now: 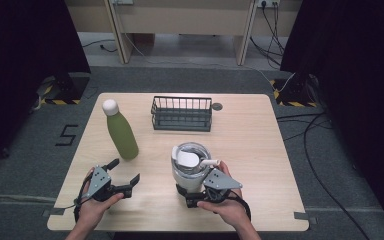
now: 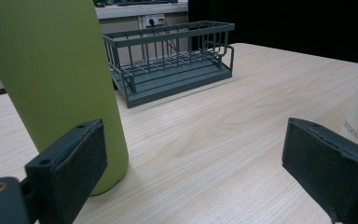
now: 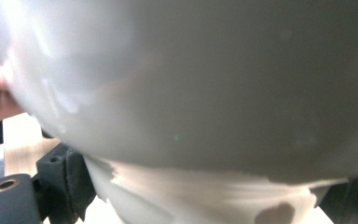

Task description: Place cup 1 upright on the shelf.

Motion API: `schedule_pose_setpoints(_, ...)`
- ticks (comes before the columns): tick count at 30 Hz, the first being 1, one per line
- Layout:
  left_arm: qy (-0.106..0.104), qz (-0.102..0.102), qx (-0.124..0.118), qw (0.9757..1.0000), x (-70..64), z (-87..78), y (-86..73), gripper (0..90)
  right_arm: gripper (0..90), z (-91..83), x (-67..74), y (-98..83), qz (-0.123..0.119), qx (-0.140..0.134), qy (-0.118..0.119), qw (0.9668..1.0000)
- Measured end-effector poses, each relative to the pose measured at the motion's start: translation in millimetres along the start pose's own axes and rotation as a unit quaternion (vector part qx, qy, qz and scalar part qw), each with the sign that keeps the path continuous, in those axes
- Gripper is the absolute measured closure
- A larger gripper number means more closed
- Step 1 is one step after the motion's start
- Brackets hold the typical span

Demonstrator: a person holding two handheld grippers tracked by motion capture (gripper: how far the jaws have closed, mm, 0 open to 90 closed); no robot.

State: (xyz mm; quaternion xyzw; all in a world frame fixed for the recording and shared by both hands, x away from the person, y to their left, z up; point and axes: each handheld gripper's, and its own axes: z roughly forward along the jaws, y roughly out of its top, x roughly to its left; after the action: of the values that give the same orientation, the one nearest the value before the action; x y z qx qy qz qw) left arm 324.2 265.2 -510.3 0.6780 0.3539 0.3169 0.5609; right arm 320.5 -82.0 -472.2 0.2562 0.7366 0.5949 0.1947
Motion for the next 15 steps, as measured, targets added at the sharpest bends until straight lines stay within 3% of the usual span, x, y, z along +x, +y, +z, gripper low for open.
schedule_pose_setpoints(15,-0.005,-0.002,-0.001,1.0000,-0.8,-0.4,-0.2,6.4,10.0,7.4,-24.5,22.5,0.011,-0.020,-0.024,0.9994)
